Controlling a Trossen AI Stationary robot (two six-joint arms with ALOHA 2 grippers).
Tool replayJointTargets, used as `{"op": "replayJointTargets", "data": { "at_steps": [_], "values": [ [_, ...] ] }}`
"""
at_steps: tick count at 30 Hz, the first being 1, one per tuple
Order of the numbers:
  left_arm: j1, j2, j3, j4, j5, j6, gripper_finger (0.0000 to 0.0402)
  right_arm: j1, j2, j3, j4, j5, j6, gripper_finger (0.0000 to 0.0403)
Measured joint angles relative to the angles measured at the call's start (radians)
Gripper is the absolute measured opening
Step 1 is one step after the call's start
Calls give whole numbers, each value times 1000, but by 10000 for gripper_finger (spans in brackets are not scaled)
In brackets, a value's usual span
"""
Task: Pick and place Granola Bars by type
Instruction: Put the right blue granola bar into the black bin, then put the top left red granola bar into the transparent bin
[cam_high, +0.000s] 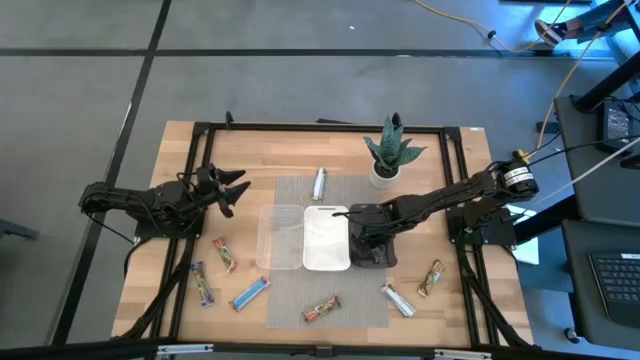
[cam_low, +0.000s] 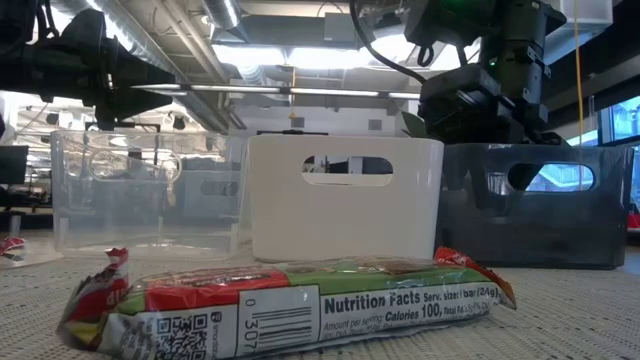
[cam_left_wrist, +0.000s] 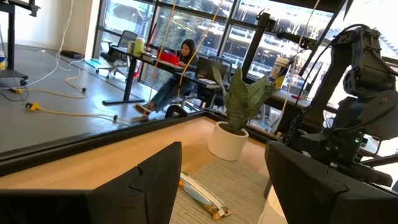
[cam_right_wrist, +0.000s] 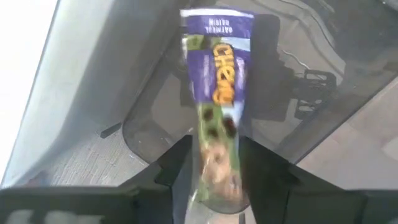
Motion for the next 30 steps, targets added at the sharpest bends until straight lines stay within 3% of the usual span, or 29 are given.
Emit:
{"op": "replayJointTargets", "data": {
  "at_steps": [9, 15, 24, 30],
  "values": [
    [0, 1, 62, -36, 91, 35, 225, 0, -75, -1, -18, 20, -27, 193],
    [0, 68, 237, -318, 100, 34, 225, 4, -279, 0, -97, 115, -152, 192],
    [0, 438, 498, -552, 200, 33, 226, 13, -546, 0, -243, 355, -191, 192],
    [-2, 727, 711, -821, 332, -74, 226, 12, -608, 0, -250, 367, -299, 191]
  ]
}}
